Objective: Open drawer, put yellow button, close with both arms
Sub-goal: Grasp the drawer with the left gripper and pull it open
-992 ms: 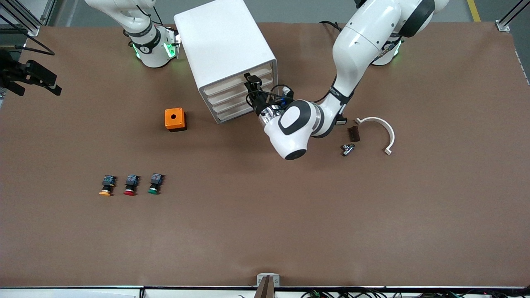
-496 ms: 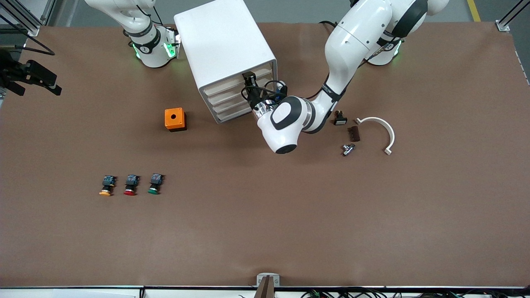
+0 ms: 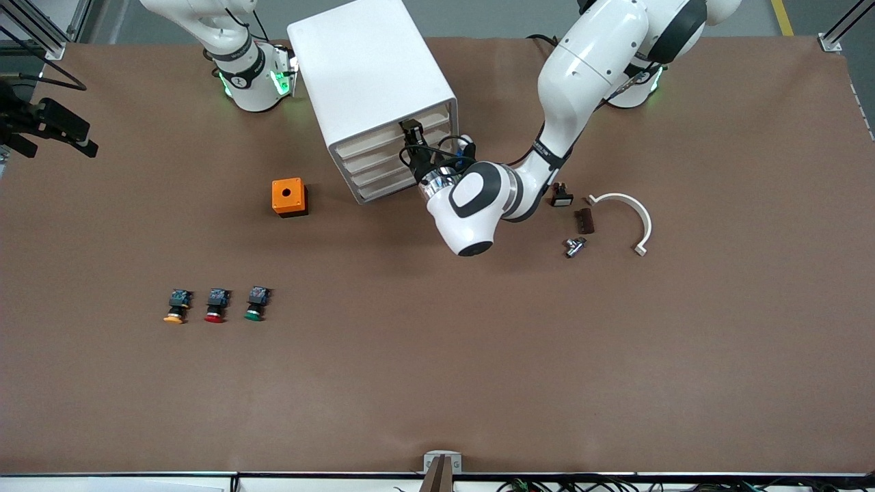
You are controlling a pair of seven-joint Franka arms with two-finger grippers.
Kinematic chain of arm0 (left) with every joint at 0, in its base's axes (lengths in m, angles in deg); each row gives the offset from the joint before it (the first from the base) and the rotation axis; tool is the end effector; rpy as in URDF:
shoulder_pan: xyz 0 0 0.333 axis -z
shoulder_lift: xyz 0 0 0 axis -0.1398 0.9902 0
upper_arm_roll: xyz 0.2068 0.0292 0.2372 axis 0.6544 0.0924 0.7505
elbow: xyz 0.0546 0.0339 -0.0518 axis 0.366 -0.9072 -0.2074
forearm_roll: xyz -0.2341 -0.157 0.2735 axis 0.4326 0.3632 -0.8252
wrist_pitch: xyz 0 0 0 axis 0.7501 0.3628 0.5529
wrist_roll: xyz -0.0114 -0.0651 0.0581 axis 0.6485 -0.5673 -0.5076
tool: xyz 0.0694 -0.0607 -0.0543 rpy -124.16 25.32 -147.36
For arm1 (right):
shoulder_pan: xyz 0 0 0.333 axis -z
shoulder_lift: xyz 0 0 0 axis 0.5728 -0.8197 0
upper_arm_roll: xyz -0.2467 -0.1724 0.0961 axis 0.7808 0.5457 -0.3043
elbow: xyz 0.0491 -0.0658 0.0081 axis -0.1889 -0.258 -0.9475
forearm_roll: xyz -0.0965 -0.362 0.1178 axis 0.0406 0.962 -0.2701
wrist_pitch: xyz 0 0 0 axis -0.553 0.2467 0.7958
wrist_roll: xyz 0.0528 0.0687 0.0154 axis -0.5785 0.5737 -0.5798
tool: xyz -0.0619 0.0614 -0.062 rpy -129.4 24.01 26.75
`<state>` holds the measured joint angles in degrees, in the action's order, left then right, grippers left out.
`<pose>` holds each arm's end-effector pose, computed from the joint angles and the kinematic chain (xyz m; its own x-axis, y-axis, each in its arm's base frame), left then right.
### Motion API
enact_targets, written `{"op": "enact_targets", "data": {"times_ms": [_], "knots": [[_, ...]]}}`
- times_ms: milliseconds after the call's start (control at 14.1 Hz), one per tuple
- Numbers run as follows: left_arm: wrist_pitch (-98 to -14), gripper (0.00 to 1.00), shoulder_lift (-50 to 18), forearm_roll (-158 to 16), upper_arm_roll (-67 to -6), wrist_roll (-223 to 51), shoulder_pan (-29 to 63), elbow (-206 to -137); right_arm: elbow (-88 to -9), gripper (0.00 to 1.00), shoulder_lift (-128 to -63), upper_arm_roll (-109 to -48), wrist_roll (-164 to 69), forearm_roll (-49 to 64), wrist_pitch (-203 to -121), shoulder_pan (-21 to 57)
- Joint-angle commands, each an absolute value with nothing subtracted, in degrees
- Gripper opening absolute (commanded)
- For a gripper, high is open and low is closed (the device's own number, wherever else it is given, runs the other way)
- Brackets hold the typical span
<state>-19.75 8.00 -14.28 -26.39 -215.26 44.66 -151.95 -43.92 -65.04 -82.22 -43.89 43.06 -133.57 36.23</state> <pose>0.4154 -0.5360 0.2336 -0.4212 0.9046 -0.0660 0.1271 -0.0132 -0.9918 0.5081 -0.0262 0.6523 0.9997 -0.0260 -0.0020 -0.0260 -0.9992 -0.0295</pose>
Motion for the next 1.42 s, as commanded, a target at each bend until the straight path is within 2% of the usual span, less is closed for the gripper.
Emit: {"op": "enact_targets", "data": {"times_ms": [0, 283, 708, 992, 1346], "knots": [[-18.9, 0.1, 9.1, -12.7, -26.5, -215.9, 41.4, -151.2, -43.3, 1.0, -66.7, -82.1, -44.2, 43.1, -133.6, 36.4], [-19.0, 0.1, 9.8, -12.2, -26.2, -215.7, 36.8, -151.0, -43.1, 1.0, -67.8, -82.0, -44.4, 43.2, -134.5, 36.5], [-19.0, 0.1, 9.7, -12.1, -25.8, -215.7, 32.0, -150.3, -41.8, 1.0, -74.6, -81.9, -44.4, 43.1, -136.4, 37.9], [-19.2, 0.11, 10.2, -12.1, -25.5, -215.7, 30.1, -149.6, -41.0, 1.0, -76.1, -81.9, -44.3, 43.4, -136.4, 38.6], [-19.5, 0.15, 10.3, -12.1, -25.1, -215.6, 30.0, -149.5, -41.3, 1.0, -79.2, -81.9, -43.9, 44.6, -141.1, 38.5]]}}
